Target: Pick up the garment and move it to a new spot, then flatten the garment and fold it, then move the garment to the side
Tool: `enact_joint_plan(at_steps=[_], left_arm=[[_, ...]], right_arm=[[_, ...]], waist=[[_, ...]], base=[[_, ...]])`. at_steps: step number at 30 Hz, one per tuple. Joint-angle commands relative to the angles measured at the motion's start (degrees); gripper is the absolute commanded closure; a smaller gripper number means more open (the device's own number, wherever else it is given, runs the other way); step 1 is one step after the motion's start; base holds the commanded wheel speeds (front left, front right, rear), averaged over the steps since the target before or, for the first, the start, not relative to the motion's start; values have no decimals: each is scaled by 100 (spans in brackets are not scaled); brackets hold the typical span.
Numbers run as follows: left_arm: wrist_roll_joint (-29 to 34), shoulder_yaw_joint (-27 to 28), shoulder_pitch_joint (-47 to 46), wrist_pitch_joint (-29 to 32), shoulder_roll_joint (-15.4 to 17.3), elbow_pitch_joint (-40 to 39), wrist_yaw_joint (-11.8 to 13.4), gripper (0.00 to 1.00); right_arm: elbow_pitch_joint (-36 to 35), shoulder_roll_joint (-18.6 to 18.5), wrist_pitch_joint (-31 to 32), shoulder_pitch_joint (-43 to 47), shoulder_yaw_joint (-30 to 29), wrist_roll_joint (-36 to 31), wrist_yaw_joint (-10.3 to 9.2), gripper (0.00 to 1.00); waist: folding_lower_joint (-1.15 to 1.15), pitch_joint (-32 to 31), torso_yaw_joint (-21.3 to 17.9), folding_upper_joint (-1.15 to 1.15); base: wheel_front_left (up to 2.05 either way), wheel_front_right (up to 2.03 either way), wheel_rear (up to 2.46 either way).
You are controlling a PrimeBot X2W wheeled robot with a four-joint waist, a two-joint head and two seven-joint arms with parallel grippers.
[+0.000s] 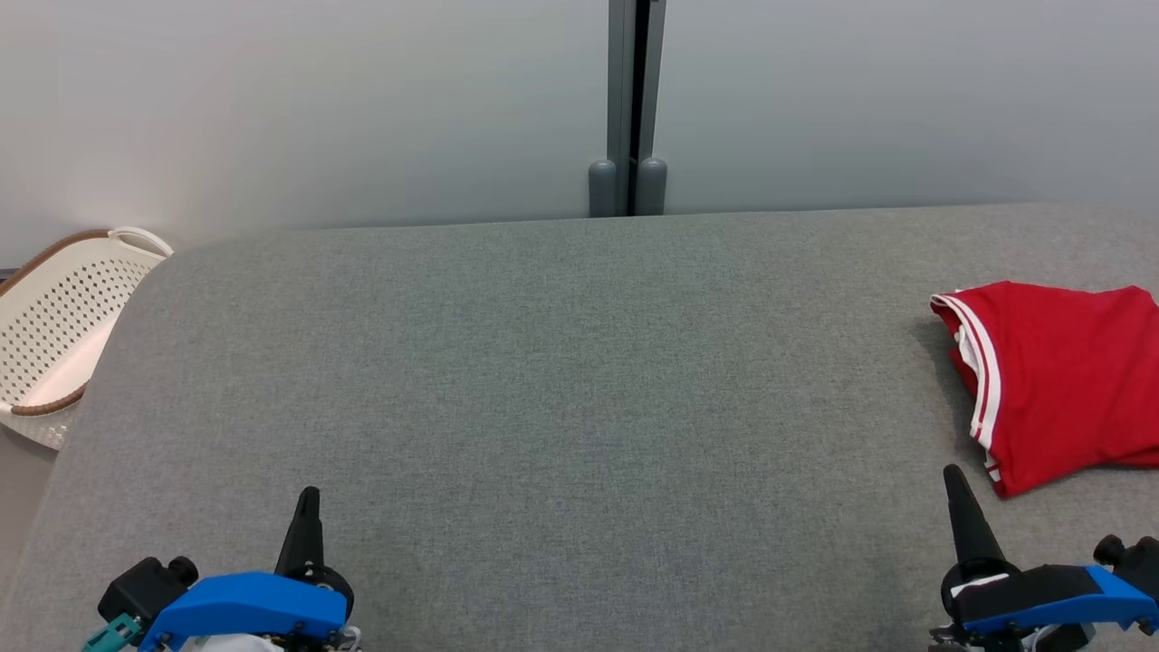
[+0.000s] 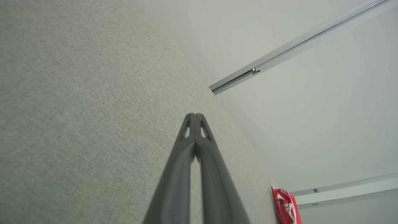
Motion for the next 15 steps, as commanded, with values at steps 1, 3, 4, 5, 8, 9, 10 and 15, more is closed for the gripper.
enact_joint_plan(at_steps=[1,3,4,5,8,9,10,15], left_arm=[[-130,62,-177,53,6,-89,-55,100],[-240,107,-187,88,-3,-105,-70,100],[-295,129,-189,104,-8,-113,-79,100],[-351,149,-189,119,-13,-119,-89,100],[-506,203,-195,169,-29,-137,-116,100],[-557,219,-200,188,-33,-145,-123,100],[-609,239,-205,202,-37,-152,-134,100],[-856,338,-227,281,-62,-184,-175,100]], right_arm=[[-88,-32,41,-181,-23,161,3,100],[-92,-33,78,-184,-30,293,3,100],[-94,-33,90,-186,-32,351,3,100],[-95,-33,102,-190,-36,412,3,100],[-104,-35,148,-206,-44,604,3,100],[-106,-35,162,-210,-46,663,3,100],[-108,-35,175,-215,-49,716,3,100],[-118,-37,242,-237,-64,1013,3,100]], waist=[[0,1,-3,0],[0,2,-8,0],[0,3,-11,0],[0,3,-13,0],[0,5,-20,0],[0,5,-23,0],[0,6,-25,0],[0,9,-37,0]], base=[[0,0,0],[0,0,0],[0,0,0],[0,0,0],[0,0,0],[0,0,0],[0,0,0],[0,0,0]])
